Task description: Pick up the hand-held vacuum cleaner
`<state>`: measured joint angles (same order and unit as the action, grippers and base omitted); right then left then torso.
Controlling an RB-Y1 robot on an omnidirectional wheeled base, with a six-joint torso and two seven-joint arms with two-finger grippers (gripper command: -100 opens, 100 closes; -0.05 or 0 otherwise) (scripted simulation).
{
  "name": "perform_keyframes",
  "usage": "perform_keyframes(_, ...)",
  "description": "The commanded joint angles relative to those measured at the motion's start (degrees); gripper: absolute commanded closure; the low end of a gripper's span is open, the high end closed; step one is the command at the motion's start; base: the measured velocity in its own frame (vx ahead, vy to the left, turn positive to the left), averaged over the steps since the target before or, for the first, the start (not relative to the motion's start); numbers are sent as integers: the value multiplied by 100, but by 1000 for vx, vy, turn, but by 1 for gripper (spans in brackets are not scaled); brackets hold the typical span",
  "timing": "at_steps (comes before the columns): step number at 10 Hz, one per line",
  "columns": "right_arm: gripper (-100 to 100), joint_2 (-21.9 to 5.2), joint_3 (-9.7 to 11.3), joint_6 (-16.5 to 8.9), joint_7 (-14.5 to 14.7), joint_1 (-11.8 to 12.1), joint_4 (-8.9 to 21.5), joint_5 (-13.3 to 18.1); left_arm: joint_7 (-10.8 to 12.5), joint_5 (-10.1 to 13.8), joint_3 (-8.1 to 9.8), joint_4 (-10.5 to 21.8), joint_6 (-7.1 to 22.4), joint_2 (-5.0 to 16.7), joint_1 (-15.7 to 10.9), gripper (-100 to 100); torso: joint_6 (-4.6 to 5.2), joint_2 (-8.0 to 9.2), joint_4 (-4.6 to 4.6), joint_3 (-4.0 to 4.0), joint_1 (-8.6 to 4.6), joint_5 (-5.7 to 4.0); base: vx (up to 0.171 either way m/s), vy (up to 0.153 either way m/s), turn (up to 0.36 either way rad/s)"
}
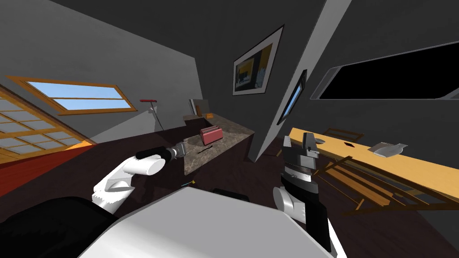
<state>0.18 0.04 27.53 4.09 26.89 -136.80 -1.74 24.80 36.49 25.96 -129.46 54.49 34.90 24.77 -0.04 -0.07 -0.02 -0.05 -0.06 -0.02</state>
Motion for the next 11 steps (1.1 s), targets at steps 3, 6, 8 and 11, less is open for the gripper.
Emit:
perform_keyframes(3, 0, 0, 0, 0, 0, 0, 0, 0, 323, 372, 222, 302, 588, 185, 48, -100, 1, -8, -2, -4, -5, -1, 55, -34, -126)
perform_keyframes(6, 0, 0, 0, 0, 0, 0, 0, 0, 471, 542, 319, 472, 1040, 268, 65, -100, 0, -2, -1, -1, 1, 0, 42, -20, -81)
perform_keyframes(8, 0, 0, 0, 0, 0, 0, 0, 0, 611, 701, 408, 648, 1335, 342, 83, -100, 0, -6, -2, -4, -3, 0, 55, -30, -124)
perform_keyframes(11, 0, 0, 0, 0, 0, 0, 0, 0, 743, 851, 490, 827, 1799, 407, 102, -100, 2, -18, -4, -10, 2, 0, 72, -11, -111)
